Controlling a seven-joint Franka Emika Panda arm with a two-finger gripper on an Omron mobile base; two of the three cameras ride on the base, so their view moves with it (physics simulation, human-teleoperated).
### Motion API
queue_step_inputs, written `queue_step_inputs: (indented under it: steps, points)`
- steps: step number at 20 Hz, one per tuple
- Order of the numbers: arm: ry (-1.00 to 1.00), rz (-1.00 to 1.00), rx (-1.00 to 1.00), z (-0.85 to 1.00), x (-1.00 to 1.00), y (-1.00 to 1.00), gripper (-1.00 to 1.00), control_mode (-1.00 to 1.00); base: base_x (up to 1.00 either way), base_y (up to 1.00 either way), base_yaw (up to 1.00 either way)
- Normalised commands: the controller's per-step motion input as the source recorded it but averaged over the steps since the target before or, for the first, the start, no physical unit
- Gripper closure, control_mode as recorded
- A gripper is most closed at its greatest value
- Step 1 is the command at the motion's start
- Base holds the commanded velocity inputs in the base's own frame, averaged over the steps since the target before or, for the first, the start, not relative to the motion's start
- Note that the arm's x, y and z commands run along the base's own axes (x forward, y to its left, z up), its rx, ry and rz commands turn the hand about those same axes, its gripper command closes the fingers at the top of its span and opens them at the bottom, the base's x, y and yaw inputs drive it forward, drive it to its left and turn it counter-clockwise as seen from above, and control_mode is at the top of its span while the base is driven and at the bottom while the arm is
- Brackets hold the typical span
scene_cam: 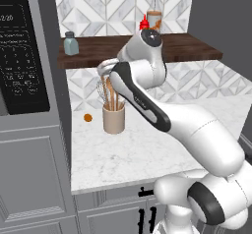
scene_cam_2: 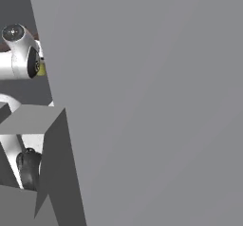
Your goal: Put the shaker and condiment bottle from the counter next to their counterparts in the cabinet.
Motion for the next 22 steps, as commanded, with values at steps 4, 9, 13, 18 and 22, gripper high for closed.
queue_step_inputs:
  steps: [4, 9, 13, 18, 22]
  points:
    - [0.00, 0.03, 0.00, 0.60, 0.02, 0.14, 1.00, -1.00, 0.00, 0.00, 0.00]
    - [0.00, 0.06, 0.00, 0.49, 0.11, 0.14, 1.00, -1.00, 0.00, 0.00, 0.00]
    - [0.00, 0.08, 0.02, 0.35, 0.19, 0.08, 1.00, -1.00, 0.00, 0.00, 0.00]
    - [0.00, 0.06, 0.00, 0.06, 0.32, 0.09, 1.00, -1.00, 0.00, 0.00, 0.00]
    - [0.00, 0.04, -0.04, 0.00, 0.49, 0.15, 1.00, -1.00, 0.00, 0.00, 0.00]
